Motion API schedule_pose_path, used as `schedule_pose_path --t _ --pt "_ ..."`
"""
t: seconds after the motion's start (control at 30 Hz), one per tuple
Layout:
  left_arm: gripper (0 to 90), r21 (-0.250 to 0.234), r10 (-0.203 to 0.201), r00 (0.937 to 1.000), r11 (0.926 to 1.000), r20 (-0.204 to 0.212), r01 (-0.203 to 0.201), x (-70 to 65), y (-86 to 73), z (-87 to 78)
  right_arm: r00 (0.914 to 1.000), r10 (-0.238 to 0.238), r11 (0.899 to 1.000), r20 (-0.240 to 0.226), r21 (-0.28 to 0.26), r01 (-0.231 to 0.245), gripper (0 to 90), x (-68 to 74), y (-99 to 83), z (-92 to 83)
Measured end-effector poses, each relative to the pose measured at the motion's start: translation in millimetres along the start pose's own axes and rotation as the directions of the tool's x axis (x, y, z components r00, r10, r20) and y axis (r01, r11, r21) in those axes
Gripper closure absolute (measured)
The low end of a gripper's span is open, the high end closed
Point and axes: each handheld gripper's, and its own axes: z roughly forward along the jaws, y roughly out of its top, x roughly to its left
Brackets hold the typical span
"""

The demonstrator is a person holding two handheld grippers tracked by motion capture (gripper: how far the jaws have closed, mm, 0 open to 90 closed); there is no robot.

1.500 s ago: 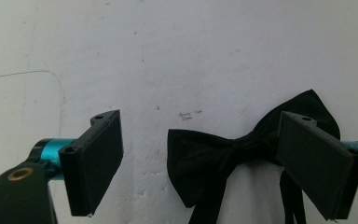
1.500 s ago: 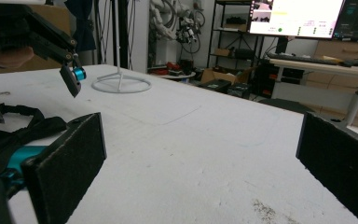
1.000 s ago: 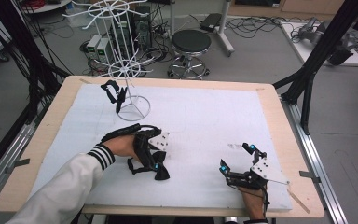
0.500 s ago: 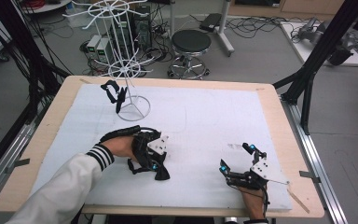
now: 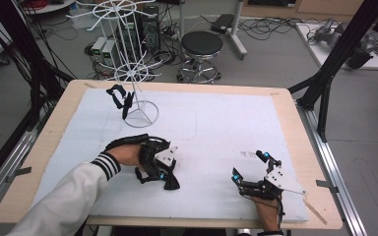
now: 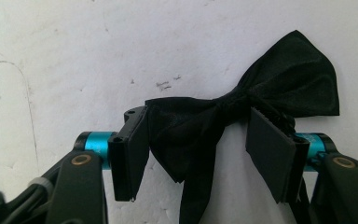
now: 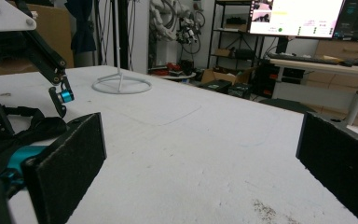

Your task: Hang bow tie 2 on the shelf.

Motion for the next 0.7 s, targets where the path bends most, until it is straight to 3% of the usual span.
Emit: schedule_pose_path --t 0.1,0.23,0.33,0.7 --pt "41.1 -0.021 0.033 0.9994 0.9992 -0.005 -0.033 -1.6 1.8 -1.1 1.0000 -0.001 1.000 0.000 0.000 0.001 0.6 0.0 0.0 0.0" --pt "43.8 -0.014 0.044 0.9989 0.9989 0.016 -0.044 -2.9 3.7 1.3 1.0000 0.001 1.000 0.001 0.001 -0.001 0.6 0.0 0.0 0.1" --pt "45.6 -0.019 0.023 0.9995 0.9996 0.022 -0.023 -2.6 3.6 1.5 1.0000 0.002 1.000 0.001 0.002 -0.002 0.6 0.3 0.0 0.0" --pt "49.4 -0.003 0.013 0.9998 0.9999 0.018 -0.013 -1.2 2.2 0.5 0.9999 0.011 1.000 0.000 0.003 -0.011 0.6 0.2 0.0 0.1"
